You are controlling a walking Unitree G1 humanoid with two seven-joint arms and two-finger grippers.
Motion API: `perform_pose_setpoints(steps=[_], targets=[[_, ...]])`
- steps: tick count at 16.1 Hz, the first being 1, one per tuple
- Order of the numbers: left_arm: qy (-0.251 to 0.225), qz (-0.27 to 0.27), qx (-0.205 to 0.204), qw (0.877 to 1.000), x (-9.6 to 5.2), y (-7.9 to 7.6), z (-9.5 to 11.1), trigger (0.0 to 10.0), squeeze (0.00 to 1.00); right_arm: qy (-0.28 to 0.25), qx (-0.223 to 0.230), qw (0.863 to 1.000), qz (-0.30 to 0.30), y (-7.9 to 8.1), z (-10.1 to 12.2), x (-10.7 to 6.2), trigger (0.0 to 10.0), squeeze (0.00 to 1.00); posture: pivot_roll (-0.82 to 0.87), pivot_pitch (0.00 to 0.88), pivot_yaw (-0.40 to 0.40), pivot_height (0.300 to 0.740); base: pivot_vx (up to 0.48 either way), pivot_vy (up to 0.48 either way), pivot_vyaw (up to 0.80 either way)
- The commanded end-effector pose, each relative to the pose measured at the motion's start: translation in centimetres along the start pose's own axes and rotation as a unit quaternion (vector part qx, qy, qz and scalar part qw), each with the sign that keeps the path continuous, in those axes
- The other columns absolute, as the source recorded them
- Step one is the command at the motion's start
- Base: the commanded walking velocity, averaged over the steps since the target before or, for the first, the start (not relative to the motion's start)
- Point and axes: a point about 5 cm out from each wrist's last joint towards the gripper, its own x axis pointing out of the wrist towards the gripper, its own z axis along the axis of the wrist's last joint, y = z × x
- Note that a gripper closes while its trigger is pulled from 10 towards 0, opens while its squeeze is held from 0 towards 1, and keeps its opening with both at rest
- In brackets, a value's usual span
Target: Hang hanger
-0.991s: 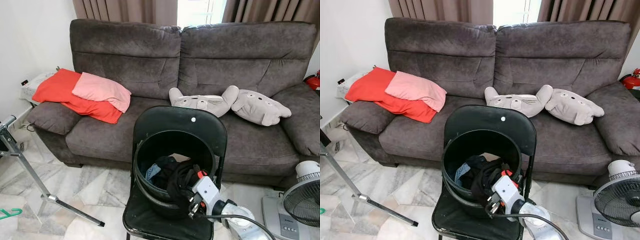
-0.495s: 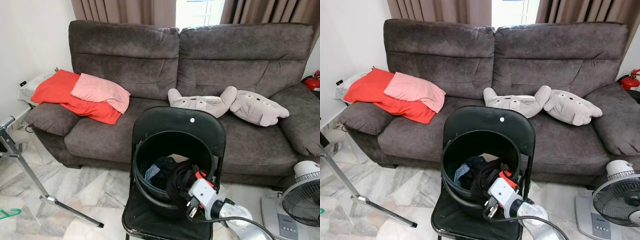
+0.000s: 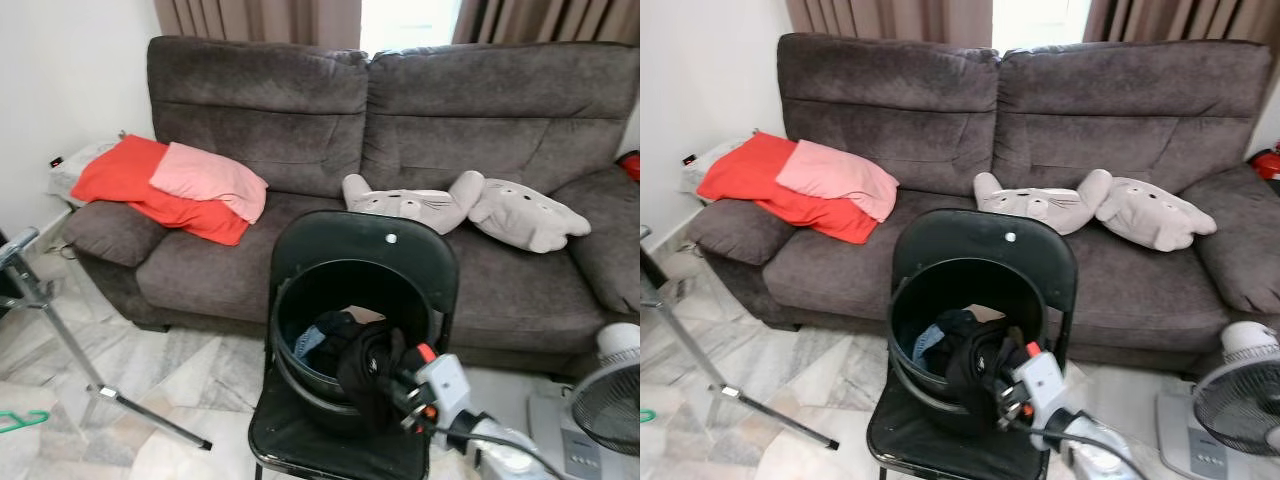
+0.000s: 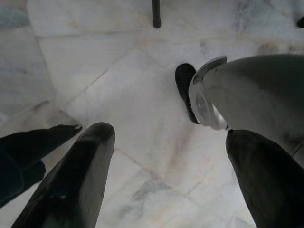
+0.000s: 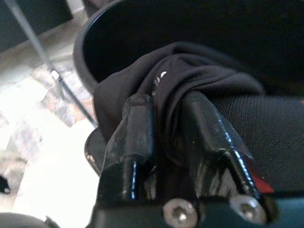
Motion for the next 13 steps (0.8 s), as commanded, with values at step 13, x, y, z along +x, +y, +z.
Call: perform_pose_setpoints(steps=[13], targets=[[0.007, -0.004, 0.011, 1.000, 0.0, 0.1, 0.0, 10.0, 0.00, -0.118, -0.023, 0.989, -0.086, -0.1, 4.9, -5.5, 10.0, 1.00, 0.00, 0.007, 0.044, 0.740, 0.000, 0.000, 0.00]])
